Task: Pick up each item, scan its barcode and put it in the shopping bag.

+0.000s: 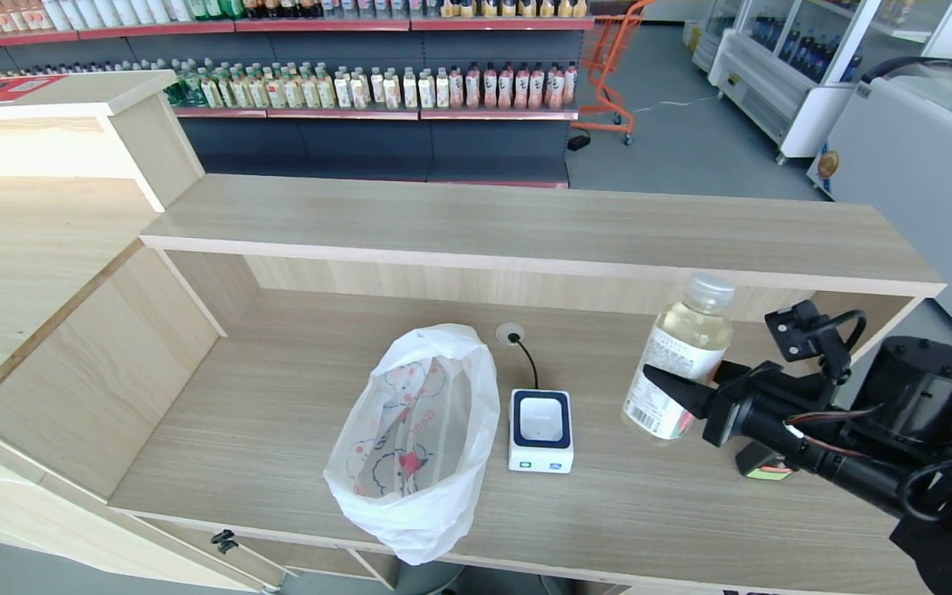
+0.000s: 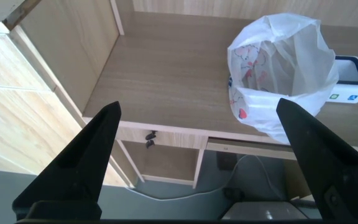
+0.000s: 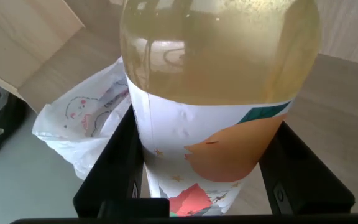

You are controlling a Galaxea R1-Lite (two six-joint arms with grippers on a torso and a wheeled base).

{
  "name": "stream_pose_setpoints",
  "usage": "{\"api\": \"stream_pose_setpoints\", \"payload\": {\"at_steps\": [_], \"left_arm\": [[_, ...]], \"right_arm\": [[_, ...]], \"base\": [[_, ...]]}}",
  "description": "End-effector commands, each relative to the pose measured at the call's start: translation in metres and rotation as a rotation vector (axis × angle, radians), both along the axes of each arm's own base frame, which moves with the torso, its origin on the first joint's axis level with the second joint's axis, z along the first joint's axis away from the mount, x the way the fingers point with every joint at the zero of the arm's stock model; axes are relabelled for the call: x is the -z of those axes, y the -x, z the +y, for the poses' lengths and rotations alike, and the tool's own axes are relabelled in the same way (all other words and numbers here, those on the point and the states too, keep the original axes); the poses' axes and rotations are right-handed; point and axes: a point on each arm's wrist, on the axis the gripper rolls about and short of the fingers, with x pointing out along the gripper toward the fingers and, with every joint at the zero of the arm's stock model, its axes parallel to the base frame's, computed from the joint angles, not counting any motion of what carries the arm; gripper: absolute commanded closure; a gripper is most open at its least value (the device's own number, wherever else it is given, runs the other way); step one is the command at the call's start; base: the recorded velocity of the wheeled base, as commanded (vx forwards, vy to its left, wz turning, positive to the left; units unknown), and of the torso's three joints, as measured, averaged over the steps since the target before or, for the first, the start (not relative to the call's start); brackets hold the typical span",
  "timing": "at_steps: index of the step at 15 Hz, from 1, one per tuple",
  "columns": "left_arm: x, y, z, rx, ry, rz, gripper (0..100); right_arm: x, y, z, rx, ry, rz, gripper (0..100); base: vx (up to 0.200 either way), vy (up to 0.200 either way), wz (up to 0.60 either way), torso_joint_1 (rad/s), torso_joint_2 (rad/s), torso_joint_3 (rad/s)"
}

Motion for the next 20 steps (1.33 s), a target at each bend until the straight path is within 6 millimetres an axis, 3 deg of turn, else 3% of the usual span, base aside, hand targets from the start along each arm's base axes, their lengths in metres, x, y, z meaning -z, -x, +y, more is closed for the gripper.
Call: {"api": "stream_pose_setpoints", "payload": {"at_steps": [1,7,12,17,20], "left_arm": [[0.000,0.000,0.000,0.000,-0.001,0.000,0],[0.000,0.000,0.000,0.000,-0.003,0.000,0],[0.000,0.000,0.000,0.000,0.001,0.000,0],[0.000,0.000,0.000,0.000,0.001,0.000,0],[0.000,0.000,0.000,0.000,0.002,0.000,0]], "right_arm": [[-0.012,0.012,-0.004,0.011,-0.016,-0.035,100],[-0.020,0.026,-0.010,0.025,-0.033,-0.052,100],[-0.023,0.030,-0.011,0.046,-0.080,-0.025,100],[-0.013,0.022,-0.006,0.043,-0.077,0.017,100],[-0.004,-0.003,0.009,0.027,-0.073,0.030,100]], "base": [[0.000,0.000,0.00,0.000,0.00,0.000],[0.000,0.000,0.00,0.000,0.00,0.000],[0.000,0.200,0.00,0.003,0.00,0.004],[0.000,0.200,0.00,0.000,0.00,0.001],[0.000,0.000,0.00,0.000,0.00,0.000]]}}
